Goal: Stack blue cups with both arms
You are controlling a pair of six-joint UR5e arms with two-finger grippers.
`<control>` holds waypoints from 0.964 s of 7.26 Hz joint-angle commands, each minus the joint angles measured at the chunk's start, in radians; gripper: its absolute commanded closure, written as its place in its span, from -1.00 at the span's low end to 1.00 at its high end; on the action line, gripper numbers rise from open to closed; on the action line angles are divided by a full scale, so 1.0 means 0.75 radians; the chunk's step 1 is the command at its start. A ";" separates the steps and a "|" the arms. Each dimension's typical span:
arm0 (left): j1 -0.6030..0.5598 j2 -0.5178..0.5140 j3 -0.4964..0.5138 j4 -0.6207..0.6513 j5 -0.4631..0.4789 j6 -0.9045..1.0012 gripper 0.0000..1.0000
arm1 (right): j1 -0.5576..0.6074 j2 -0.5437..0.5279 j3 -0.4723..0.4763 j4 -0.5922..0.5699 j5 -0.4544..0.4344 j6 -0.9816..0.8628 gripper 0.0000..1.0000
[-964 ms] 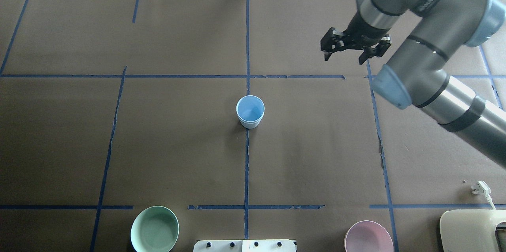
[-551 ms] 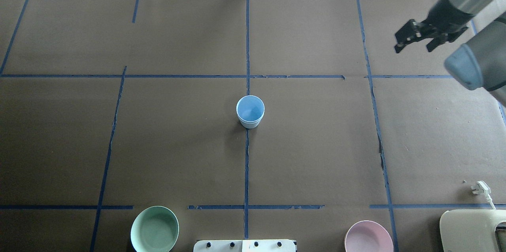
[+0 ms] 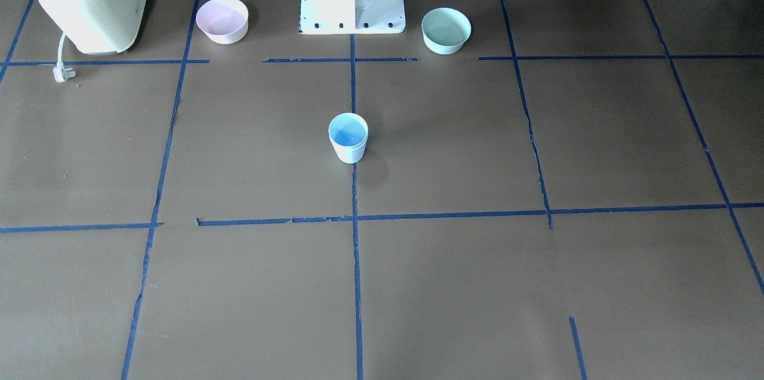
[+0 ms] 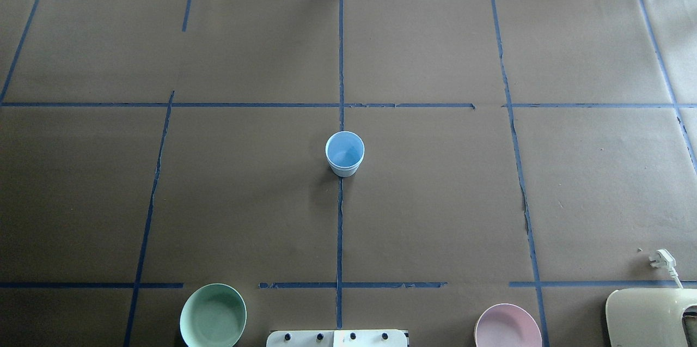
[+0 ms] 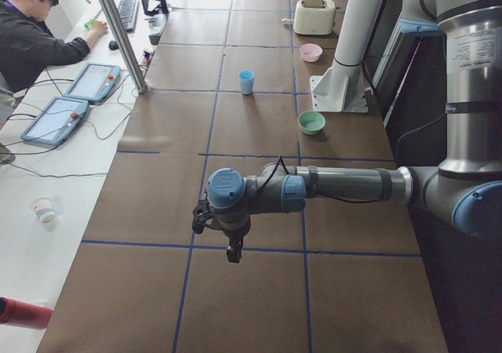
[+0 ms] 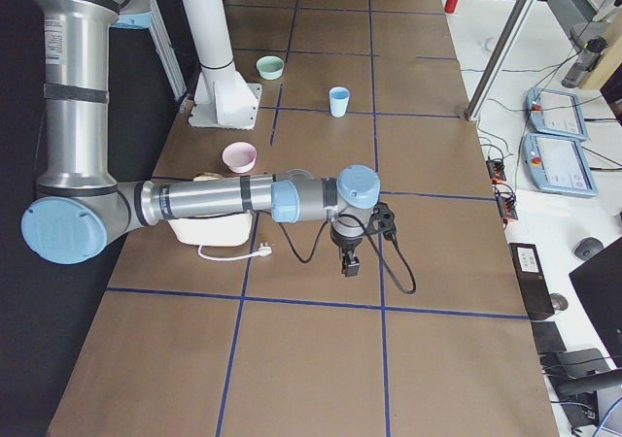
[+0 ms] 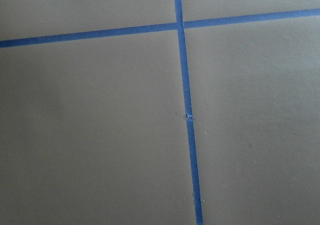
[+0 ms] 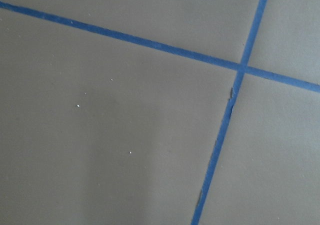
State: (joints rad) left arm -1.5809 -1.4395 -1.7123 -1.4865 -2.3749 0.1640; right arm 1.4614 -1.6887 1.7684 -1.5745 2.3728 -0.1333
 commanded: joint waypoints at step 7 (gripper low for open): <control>0.001 0.015 -0.006 0.000 -0.002 0.002 -1.00 | 0.025 -0.123 -0.002 0.128 0.000 0.055 -1.00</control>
State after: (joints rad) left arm -1.5800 -1.4280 -1.7161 -1.4862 -2.3758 0.1657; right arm 1.4803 -1.7824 1.7673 -1.4790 2.3730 -0.0939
